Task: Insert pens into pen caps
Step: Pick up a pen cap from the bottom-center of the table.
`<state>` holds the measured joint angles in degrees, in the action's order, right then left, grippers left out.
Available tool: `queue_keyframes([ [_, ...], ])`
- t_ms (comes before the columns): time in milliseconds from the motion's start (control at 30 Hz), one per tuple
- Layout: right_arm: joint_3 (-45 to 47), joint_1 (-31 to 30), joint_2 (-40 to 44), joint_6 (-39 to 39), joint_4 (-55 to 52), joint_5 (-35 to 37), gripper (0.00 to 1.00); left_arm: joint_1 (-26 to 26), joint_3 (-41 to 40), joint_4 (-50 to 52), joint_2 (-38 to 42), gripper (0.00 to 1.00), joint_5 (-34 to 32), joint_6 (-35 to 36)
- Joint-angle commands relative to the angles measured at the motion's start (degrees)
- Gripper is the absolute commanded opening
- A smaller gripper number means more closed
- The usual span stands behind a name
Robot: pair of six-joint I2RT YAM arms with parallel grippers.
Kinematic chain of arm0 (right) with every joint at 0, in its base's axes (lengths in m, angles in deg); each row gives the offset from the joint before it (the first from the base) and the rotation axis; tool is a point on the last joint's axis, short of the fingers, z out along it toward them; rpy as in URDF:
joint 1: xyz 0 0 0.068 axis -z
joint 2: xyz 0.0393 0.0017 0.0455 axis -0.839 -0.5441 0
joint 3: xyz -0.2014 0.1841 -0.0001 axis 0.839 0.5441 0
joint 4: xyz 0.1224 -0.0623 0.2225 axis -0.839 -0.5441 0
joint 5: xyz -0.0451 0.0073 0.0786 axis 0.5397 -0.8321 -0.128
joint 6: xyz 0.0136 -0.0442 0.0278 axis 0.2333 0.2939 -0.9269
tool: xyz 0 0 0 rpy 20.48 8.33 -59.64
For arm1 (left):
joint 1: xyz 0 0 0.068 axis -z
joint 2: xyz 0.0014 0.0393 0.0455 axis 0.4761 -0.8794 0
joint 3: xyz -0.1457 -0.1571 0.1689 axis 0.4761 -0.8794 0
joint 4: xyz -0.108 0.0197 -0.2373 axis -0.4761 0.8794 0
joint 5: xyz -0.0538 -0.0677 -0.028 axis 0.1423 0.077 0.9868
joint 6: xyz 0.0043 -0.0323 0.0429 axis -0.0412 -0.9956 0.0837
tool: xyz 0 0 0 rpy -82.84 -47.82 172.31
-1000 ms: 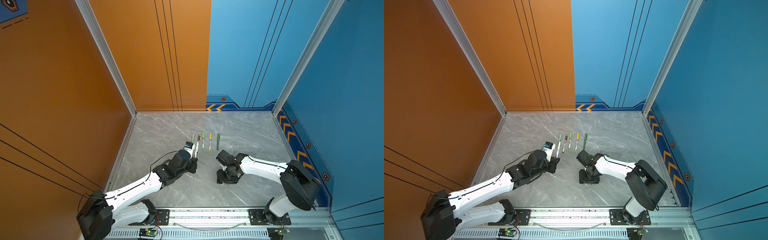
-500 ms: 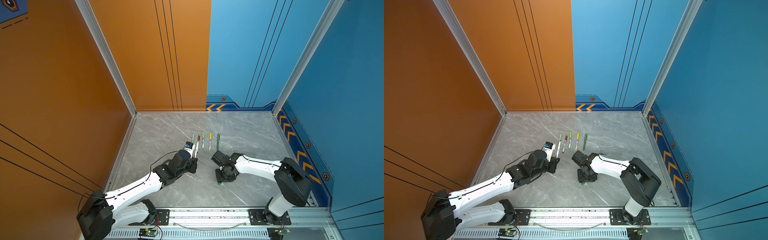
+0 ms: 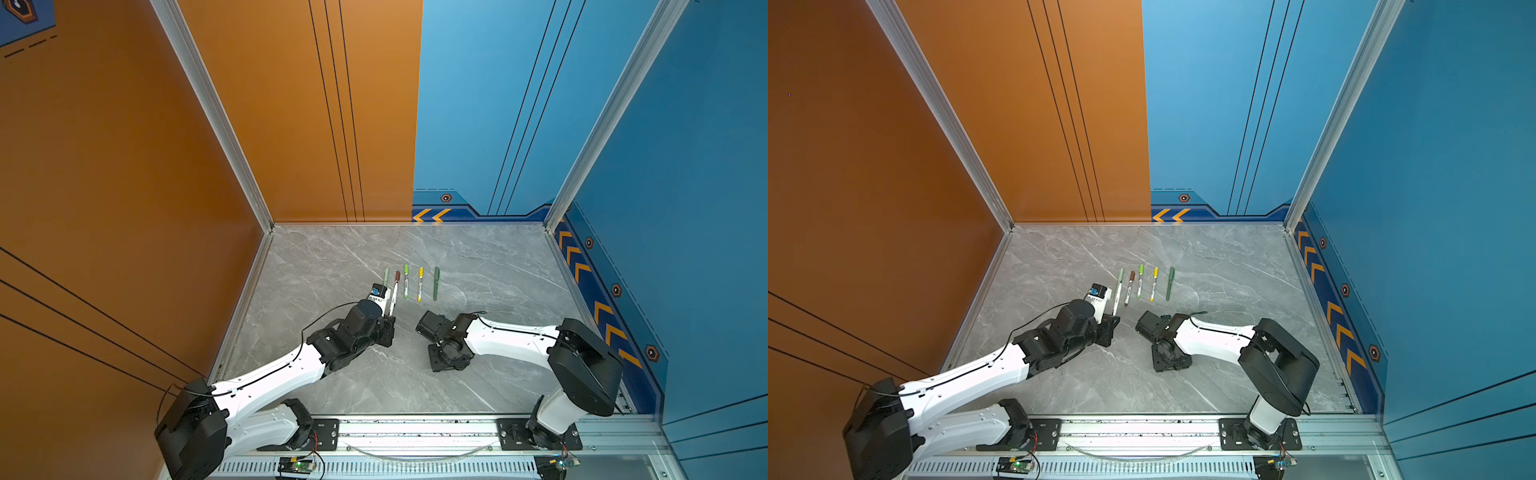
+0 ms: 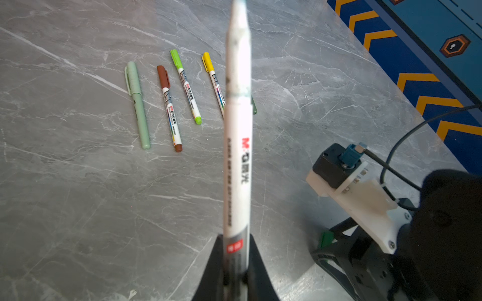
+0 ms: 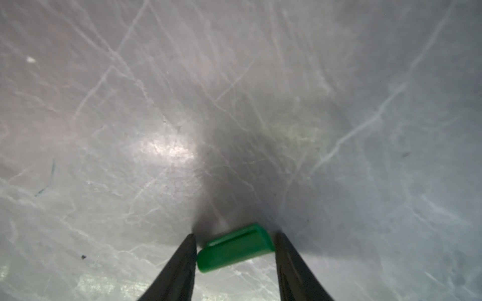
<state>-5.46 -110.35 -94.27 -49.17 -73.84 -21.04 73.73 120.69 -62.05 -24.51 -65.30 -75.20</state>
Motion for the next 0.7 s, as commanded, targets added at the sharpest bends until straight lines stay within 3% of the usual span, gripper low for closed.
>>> queue_keyframes([
  [0,1.9,-0.3,-0.2,-2.0,-3.6,1.9,0.47,-0.6,0.9,-0.4,0.6,0.00,0.2,0.9],
  [367,3.1,0.1,1.5,-3.6,-4.9,5.0,0.41,-0.4,1.1,-0.2,1.3,0.00,-0.1,0.8],
  [667,4.7,-0.1,3.9,-5.4,-4.6,3.6,0.54,-0.2,1.7,0.0,0.4,0.00,-0.2,0.9],
])
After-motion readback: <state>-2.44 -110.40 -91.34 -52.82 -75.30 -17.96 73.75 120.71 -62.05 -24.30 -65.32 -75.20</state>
